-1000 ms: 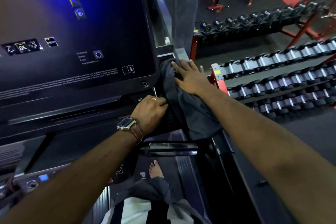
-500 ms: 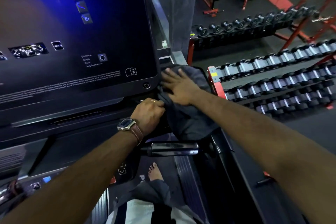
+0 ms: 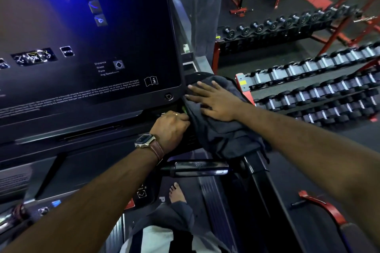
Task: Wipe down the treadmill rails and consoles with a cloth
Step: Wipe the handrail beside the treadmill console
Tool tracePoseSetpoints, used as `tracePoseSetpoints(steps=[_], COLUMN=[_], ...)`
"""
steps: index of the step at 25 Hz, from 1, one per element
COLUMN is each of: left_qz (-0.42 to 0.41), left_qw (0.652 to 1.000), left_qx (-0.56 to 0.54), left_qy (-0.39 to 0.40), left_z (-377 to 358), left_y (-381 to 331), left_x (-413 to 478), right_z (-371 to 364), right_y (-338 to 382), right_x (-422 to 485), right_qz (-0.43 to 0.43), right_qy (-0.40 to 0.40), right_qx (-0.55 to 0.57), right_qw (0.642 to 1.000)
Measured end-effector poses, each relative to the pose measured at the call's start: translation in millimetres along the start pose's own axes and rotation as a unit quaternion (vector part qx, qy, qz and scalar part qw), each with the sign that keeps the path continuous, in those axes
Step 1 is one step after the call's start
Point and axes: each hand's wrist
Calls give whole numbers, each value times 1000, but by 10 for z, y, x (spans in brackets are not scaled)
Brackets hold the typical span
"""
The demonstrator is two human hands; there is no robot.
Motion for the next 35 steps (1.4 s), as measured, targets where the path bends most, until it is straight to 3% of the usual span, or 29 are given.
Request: tracePoseSetpoints(steps=[2,6,10,13,16,19,23,27,30,33,35], left_qz=[3,5,10,-6,-13,4,-6,-33,-45,-27,-32], left_qw=[1000,1000,1000,1000,999,999,1000,999,999,999,998], left_qx=[0,2,17,3,-14,-5,20,26,24,31,51], left_qy=[-18,-2,0,-24,-48,-37,-12,-1,-4,12,35], left_z=[-6,-63,-44,-27,-78,-78,22,81,23,7,-13], left_y=[-20,-2,-2,-10,-15,-39,-89,-78,-11,-84,-231], left_x=[3,9,5,12,5,17,-23,-44,-163,-275,-323], right_z=[44,163,62,13,65,152,100,-17,-18,-13,-53], right_y=[-244,-136,238,12,-289,-107,402,137,-246,-56,305], right_x=[18,545,431,80,136,553,539,-26,-184,11,119], right_qz=[-18,-142,-72,-29,-119,-224,-127,-27,-137,-269,-251], right_qy=[8,25,10,-13,-14,0,21,-9,-11,-20,-16], right_qx=[13,39,-16,8,63,81,-14,-22,69,119,76], right_qw=[1000,989,997,999,991,971,992,999,988,956,965])
Point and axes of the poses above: each hand's wrist, its own x-axis towards the middle knuckle, its own z-axis out of the back of the hand, y = z × x, and after that the axes turned 3 degrees about z, right-handed
